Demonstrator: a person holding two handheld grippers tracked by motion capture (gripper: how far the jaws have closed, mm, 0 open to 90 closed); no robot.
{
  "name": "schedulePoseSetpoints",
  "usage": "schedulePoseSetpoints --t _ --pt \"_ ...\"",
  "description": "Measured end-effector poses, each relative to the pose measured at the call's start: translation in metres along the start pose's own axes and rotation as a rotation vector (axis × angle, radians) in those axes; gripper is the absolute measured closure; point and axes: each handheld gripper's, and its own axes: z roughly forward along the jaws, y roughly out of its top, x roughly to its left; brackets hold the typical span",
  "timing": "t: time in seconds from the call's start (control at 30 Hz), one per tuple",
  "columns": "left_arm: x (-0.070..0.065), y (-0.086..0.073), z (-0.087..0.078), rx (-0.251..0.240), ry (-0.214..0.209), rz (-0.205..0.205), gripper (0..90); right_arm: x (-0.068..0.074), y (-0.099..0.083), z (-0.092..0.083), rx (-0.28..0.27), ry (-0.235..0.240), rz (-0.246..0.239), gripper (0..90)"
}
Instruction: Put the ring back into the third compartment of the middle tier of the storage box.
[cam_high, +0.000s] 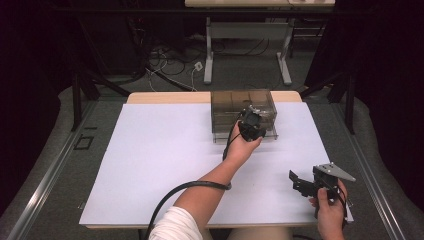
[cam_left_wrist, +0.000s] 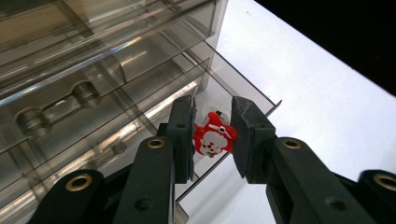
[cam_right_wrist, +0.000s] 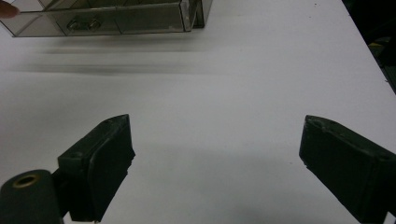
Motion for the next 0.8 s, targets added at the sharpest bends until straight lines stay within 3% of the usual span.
schedulePoseSetpoints --t 0.1,0.13,0.2,0.53,0.63,0.67,0.8 --pt "-0.0005 -0.0006 0.0012 0.008 -0.002 -0.005 69.9 -0.0001 -0.0001 0.0001 0.001 0.001 0.001 9.5" --pt "-0.0006 -0.0015 0.0028 0.003 0.014 0.015 69.9 -0.0001 0.0 0.0002 0.001 0.0 0.001 9.4" --pt "-0.0006 -0.0016 0.0029 0.019 0.007 0.023 69.9 -0.0002 0.0001 0.0001 0.001 0.001 0.001 9.4" --pt "0.0003 -0.0025 0.0053 0.005 0.006 0.021 68.9 -0.0002 0.0 0.0007 0.001 0.002 -0.001 9.4" --pt "0.0005 -0.0026 0.0054 0.007 0.0 0.029 66.0 -0.0003 0.0001 0.0003 0.009 -0.006 -0.004 9.5" --pt "0.0 -0.0027 0.0054 -0.001 0.0 0.033 63.3 0.0006 -0.001 0.0035 -0.031 -0.009 0.005 9.4" --pt "0.0006 -0.0022 0.0027 0.005 -0.004 0.035 59.1 -0.0006 -0.0008 0.0034 -0.032 -0.012 -0.014 9.5"
